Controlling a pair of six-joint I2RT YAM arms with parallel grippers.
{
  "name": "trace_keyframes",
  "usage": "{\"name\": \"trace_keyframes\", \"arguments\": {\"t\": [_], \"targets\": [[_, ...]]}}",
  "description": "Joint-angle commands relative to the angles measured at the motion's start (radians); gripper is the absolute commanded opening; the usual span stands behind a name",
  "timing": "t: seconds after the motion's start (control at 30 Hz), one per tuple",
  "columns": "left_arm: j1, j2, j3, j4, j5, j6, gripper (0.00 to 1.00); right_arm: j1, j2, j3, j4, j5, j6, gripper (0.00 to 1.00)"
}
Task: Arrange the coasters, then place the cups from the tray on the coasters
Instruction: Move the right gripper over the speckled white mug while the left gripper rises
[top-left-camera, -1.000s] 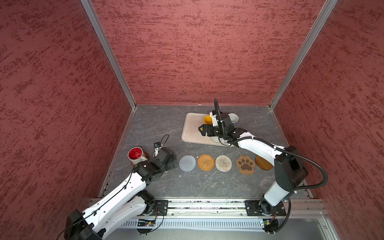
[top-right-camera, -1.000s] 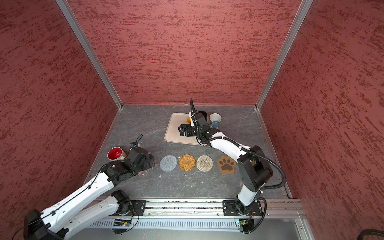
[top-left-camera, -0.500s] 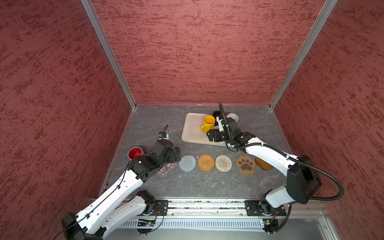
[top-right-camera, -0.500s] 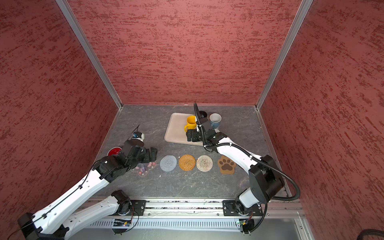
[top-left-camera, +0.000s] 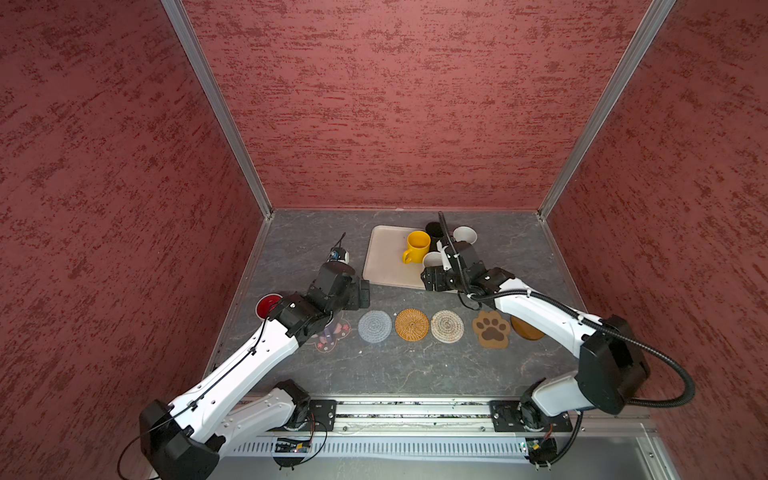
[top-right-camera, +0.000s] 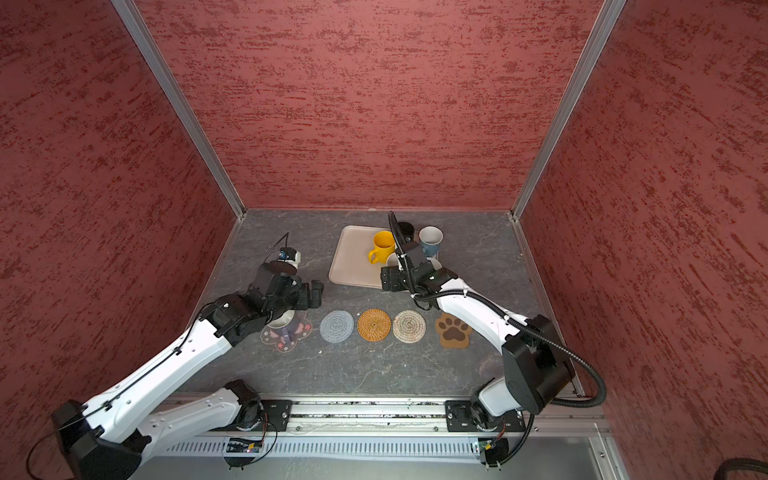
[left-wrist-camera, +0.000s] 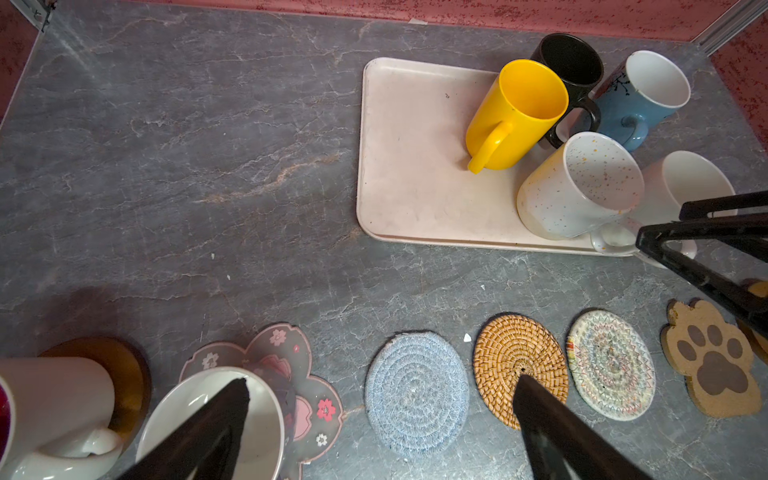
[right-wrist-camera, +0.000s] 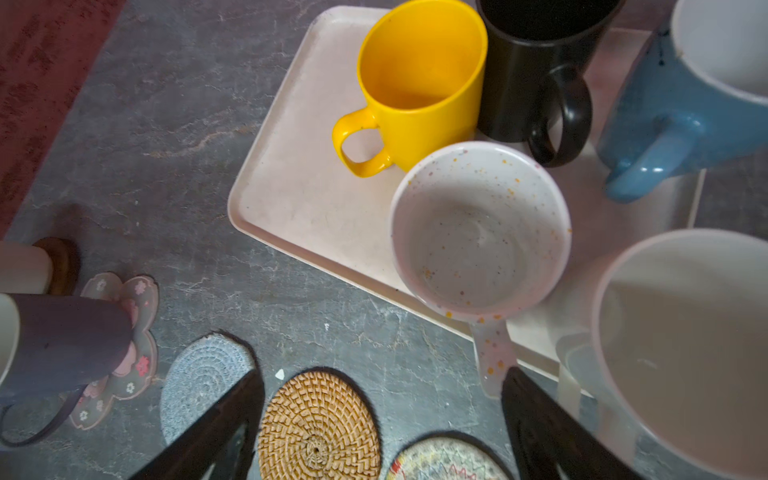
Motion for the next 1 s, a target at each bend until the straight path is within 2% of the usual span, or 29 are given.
{"name": "trace_keyframes", "arguments": {"t": [0.0, 0.17, 0.37, 0.6, 0.97], "targets": [[0.016, 0.011, 0.014, 0.056, 0.025, 0.031, 1.0, -0.009, 0.011, 0.021, -0.055, 0.07, -0.02, 0.91], [0.052, 0.041, -0.007, 0.113, 0.066, 0.03, 1.0, -0.02, 0.015, -0.003, -0.038, 0.038, -0.034, 0.93], [0.08, 0.06, -0.029, 0.146, 0.065, 0.038, 1.0, -0.021, 0.096, 0.014, -0.022, -0.012, -0.034, 0.91], [0.083, 0.017, -0.08, 0.164, 0.069, 0.026, 1.0, -0.023, 0.156, 0.049, -0.041, -0.015, -0.035, 0.9], [0.11, 0.028, -0.088, 0.18, 0.108, 0.024, 1.0, -0.023, 0.242, 0.115, -0.053, -0.013, -0.035, 0.88]]}}
